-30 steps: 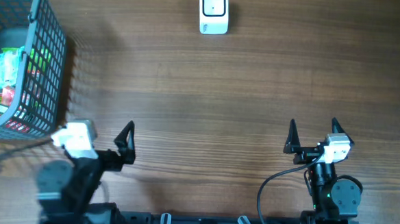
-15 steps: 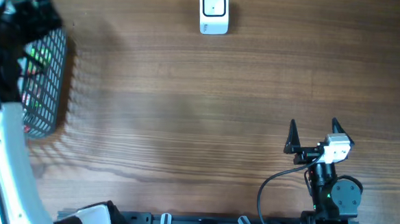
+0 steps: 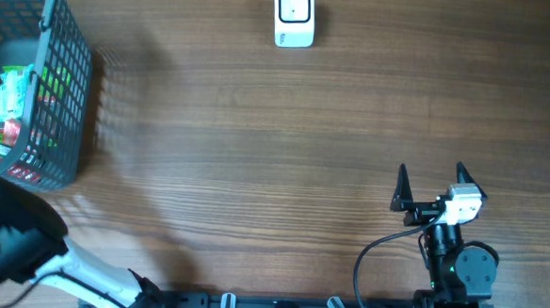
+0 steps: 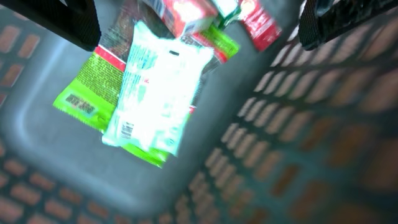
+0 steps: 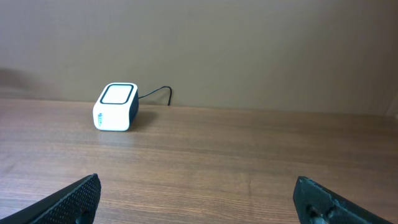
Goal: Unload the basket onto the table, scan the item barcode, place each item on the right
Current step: 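Reach the left gripper into the basket and grasp the green snack bags, then carry the green bags with the left gripper to the table center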
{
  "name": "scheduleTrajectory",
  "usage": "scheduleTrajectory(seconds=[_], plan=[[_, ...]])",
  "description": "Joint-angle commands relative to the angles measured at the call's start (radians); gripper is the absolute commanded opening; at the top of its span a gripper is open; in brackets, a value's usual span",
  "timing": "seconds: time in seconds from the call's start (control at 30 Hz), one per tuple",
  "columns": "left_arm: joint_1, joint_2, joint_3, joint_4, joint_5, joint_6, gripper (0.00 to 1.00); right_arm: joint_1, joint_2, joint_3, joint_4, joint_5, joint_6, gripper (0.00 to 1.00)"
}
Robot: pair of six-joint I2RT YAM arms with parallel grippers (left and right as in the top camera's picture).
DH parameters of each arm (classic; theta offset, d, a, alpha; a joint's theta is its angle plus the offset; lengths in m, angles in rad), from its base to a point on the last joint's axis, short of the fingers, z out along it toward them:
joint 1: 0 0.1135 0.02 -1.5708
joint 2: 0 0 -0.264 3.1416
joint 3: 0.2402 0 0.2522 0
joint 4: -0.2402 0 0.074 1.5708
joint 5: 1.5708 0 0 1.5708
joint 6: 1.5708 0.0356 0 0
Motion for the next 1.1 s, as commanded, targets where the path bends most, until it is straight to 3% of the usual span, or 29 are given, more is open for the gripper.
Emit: scheduleTrajectory(seconds=[0.0,0.27,0.3,0.33,0.37,0.4,0.6,0.7,0.87,1.07], plan=[[0.004,0.113,0.005,0.032,0.132,0.200,1.00,-0.004,-0.005,-0.001,0.003,-0.009,-0.004,1.00],[0.003,0.308,0.004,0.084,0.198,0.221,1.00,-0.004,-0.005,-0.001,0.003,-0.008,-0.005,1.00],[0.003,0.318,0.004,0.084,0.218,0.222,0.88,-0.004,-0.005,-0.001,0.003,-0.009,-0.004,1.00],[0.003,0.320,0.004,0.088,0.226,0.222,0.54,-0.004,-0.005,-0.001,0.003,-0.008,-0.004,1.00],[0.003,0.320,0.004,0.097,0.225,0.221,0.38,-0.004,-0.005,-0.001,0.003,-0.009,-0.004,1.00],[0.003,0.319,0.005,0.109,0.225,0.221,0.33,-0.004,-0.005,-0.001,0.003,-0.008,-0.004,1.00],[0.003,0.208,0.006,0.138,0.225,0.213,0.36,-0.004,-0.005,-0.001,0.003,-0.009,-0.004,1.00],[0.004,0.103,0.006,0.152,0.225,0.150,0.35,-0.004,-0.005,-0.001,0.003,-0.008,-0.004,1.00],[0.003,0.008,0.006,0.143,0.225,0.013,0.06,-0.004,-0.005,-0.001,0.003,-0.009,-0.004,1.00],[0.003,-0.026,0.006,0.159,0.226,-0.067,0.04,-0.004,-0.005,-0.001,0.003,-0.008,-0.004,1.00]])
